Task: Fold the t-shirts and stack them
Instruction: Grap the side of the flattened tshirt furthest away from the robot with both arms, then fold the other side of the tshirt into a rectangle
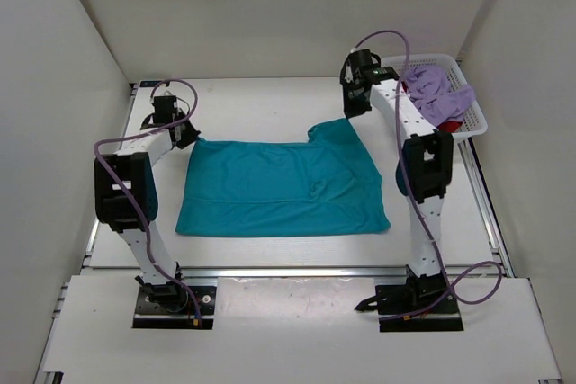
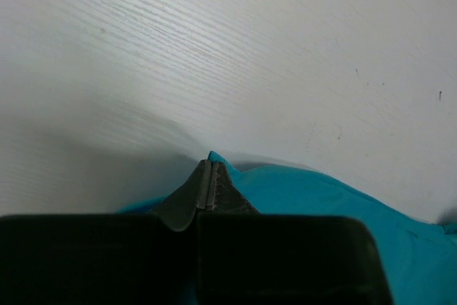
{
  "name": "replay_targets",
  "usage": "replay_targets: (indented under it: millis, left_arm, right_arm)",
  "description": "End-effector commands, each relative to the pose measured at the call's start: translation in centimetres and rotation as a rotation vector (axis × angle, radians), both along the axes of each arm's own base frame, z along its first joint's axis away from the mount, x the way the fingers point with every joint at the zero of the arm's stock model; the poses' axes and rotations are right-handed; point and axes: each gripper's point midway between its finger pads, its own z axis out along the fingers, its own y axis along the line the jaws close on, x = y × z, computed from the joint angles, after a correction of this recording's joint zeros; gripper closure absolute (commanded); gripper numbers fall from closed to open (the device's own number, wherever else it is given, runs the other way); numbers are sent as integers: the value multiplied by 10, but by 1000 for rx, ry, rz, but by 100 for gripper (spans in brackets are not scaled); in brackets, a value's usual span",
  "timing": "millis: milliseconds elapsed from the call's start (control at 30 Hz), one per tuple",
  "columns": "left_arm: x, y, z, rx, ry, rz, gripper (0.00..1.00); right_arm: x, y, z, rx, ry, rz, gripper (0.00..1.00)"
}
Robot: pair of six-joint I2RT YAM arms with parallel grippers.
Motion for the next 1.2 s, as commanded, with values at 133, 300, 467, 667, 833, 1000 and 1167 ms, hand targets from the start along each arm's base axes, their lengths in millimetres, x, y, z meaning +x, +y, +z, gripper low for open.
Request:
replay_targets:
  millis: [133, 300, 467, 667, 833, 1000, 1167]
  left_arm:
    - [-18, 20, 22, 56, -9, 14, 100]
    - [-29, 26, 22, 69, 4, 25, 100]
    - [-35, 28, 46, 61, -47, 37, 100]
    - [-57, 29, 74, 32, -122, 63, 100]
    - [-97, 39, 36, 12, -66, 113, 100]
    - [-116, 42, 7, 0, 13, 126, 95]
    - [-124, 45, -3, -103, 32, 167, 68]
  right_arm:
    - [-85, -15, 19, 57, -19, 2, 100]
    - [-128, -21, 27, 101, -39, -17, 100]
    - [-156, -21, 38, 112, -75, -10, 100]
    - [-208, -35, 31, 92, -69, -21, 100]
    - [-236, -36, 14, 140, -82, -39, 99]
    - [-262, -37, -22, 146, -16, -57, 100]
    - [-289, -27, -50, 154, 25, -34, 98]
